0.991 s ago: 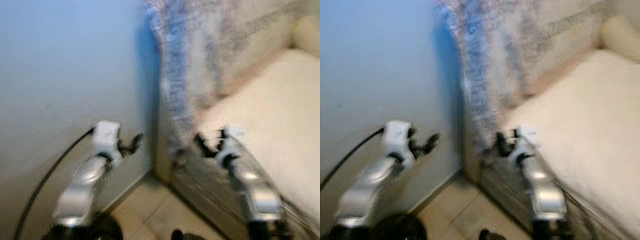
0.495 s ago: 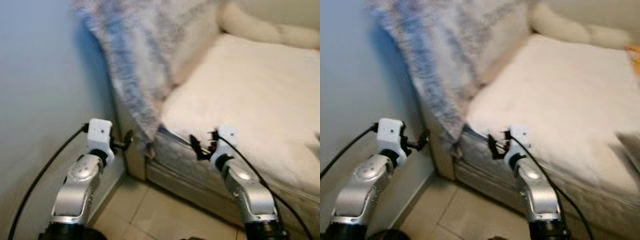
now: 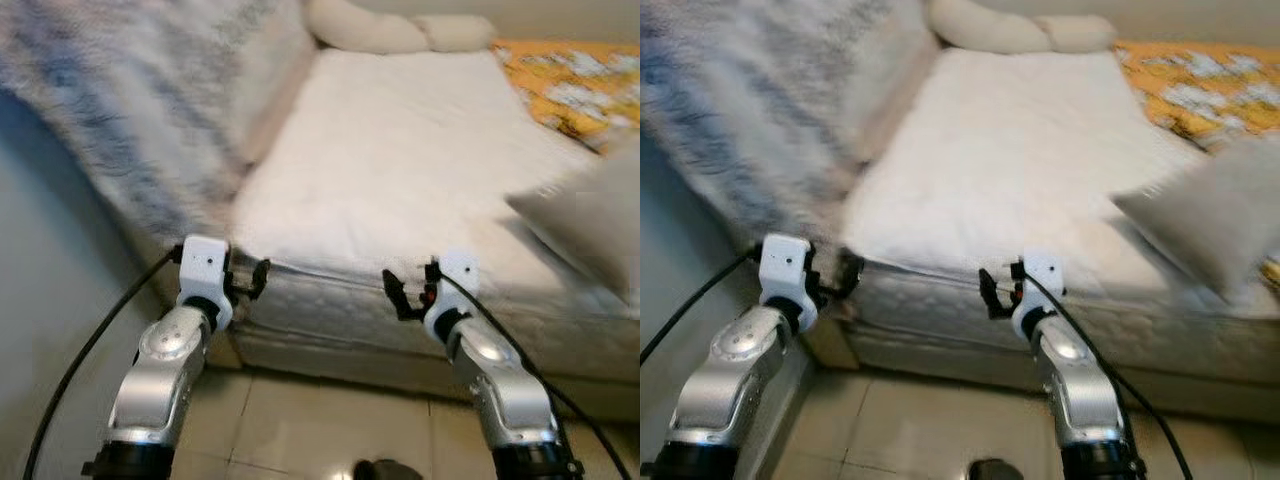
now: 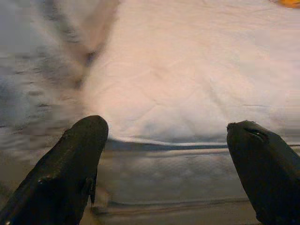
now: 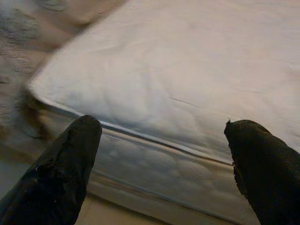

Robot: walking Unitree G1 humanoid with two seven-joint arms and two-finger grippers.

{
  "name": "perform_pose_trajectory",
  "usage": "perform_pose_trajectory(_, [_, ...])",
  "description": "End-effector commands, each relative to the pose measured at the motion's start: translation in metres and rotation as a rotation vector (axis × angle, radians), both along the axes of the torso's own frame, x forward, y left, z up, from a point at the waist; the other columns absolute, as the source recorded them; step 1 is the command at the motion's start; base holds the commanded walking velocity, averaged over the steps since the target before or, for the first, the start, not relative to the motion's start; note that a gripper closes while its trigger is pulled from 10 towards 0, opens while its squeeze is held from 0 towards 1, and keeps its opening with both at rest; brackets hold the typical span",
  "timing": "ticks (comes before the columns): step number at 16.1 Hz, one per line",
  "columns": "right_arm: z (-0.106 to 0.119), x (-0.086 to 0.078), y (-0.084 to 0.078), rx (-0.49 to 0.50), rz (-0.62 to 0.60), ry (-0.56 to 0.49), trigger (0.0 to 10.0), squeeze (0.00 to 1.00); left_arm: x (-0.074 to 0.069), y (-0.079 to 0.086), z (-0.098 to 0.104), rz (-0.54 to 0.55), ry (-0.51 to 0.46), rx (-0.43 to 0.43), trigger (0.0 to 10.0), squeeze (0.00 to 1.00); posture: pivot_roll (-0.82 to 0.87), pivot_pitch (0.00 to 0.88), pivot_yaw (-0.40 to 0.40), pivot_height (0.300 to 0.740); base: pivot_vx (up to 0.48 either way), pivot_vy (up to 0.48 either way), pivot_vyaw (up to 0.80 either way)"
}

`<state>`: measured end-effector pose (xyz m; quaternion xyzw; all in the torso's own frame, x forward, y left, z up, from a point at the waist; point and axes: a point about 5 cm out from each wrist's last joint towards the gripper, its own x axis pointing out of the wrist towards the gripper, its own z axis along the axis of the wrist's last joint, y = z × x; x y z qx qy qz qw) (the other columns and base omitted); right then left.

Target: Clean up the room

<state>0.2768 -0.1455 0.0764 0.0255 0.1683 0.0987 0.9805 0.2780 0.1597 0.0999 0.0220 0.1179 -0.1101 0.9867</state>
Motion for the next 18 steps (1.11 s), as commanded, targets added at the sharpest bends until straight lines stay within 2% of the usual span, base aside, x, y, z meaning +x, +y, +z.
perform_pose_trajectory(1, [0.0054,0.0020,0.0004,0.008,-0.011,-0.027,10.0,0.00,0.0009,0.0055,0.0022,0.013,-0.012,0.019,10.0,0.00,0.04,0.000,0.037,0.740,0.000,0.000,-0.80])
perform_pose_trajectory(3, [0.0057,0.0030,0.0020,-0.012,-0.004,-0.035,10.0,0.00,0.0002,0.0041,0.0037,-0.003,-0.024,0.024,10.0,0.00,0.05,0.000,0.035,0.740,0.000,0.000,-0.79])
perform_pose_trajectory(5, [0.0063,0.0034,0.0045,-0.008,0.006,-0.048,10.0,0.00,-0.0014,0.0019,0.0040,-0.018,-0.028,0.022,10.0,0.00,0.05,0.000,0.033,0.740,0.000,0.000,0.00])
perform_pose_trajectory(18, [0.0024,0.0019,0.0030,-0.050,-0.004,-0.048,10.0,0.00,-0.0013,0.0017,0.0032,-0.016,-0.028,0.026,10.0,0.00,0.04,0.000,0.038,0.740,0.000,-0.383,0.00])
